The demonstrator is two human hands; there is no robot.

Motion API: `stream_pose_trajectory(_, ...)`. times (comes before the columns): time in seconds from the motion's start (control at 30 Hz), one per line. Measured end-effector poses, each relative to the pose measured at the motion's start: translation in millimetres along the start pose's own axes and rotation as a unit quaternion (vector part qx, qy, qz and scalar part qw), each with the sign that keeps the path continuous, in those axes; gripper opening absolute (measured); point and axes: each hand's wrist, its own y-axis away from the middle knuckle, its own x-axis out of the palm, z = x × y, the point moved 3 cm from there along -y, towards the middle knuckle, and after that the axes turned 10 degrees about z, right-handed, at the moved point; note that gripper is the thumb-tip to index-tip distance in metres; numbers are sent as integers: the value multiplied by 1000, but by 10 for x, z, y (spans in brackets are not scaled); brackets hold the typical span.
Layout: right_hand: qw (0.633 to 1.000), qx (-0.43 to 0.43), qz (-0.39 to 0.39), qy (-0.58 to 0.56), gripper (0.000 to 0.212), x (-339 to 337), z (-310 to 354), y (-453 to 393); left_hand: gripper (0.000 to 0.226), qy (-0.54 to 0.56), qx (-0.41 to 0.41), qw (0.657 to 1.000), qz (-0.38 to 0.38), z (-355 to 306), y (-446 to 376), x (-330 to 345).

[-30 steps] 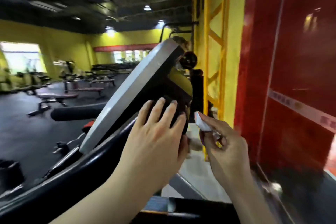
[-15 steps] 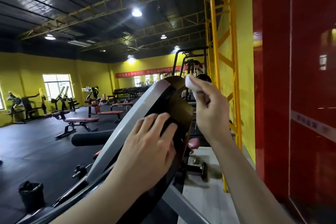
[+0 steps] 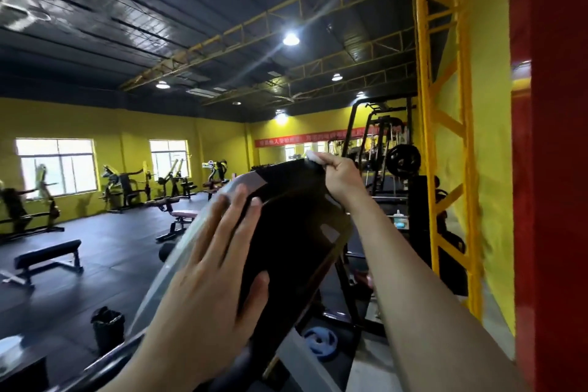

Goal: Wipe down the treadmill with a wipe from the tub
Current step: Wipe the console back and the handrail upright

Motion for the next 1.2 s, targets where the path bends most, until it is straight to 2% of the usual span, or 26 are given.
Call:
stream_pose_trajectory(0.13,996,82,-4,-18,44,-175,-340,-489,78,-34,-3,999,-9,-41,-18,38)
stream_pose_trajectory(0.23,996,77,-13,-32,39,-179,-395,-549,78,-28,-11,1000,-8,-63,-23,19)
stream_pose_trajectory(0.3,999,18,-11,-47,42,-125,-216,-343,78,-35,-11,999,-3,-76,-21,19)
stream_pose_trajectory(0.37,995,-85,-8,-52,45,92,104,89,78,-35,-6,999,-4,-80,-13,26)
stream_pose_trajectory(0.47,965,-259,10,-32,48,450,576,764,77,-35,-3,999,-16,-92,-19,26)
stream_pose_trajectory(0.5,958,-286,9,-23,48,500,606,833,77,-34,-4,999,-18,-96,-15,25)
stream_pose_trajectory(0.57,969,-247,1,-5,47,416,492,627,76,-30,-2,999,-21,-107,-13,18)
stream_pose_trajectory(0.7,998,-54,-25,-25,44,-5,-230,-234,76,-37,-1,999,-24,-120,-18,27)
stream_pose_trajectory(0.8,993,64,-24,-96,42,-181,-666,-650,74,-42,1,999,-28,-124,-29,20)
stream_pose_trajectory(0.87,986,94,-41,-132,40,-207,-797,-774,74,-47,0,998,-28,-117,-40,16)
stream_pose_trajectory(1.0,977,70,-112,-165,43,-105,-592,-488,78,-44,-13,999,-17,-102,-40,32)
stream_pose_trajectory(1.2,976,-120,-126,-132,44,483,183,755,78,-38,-16,999,-24,-107,-31,35)
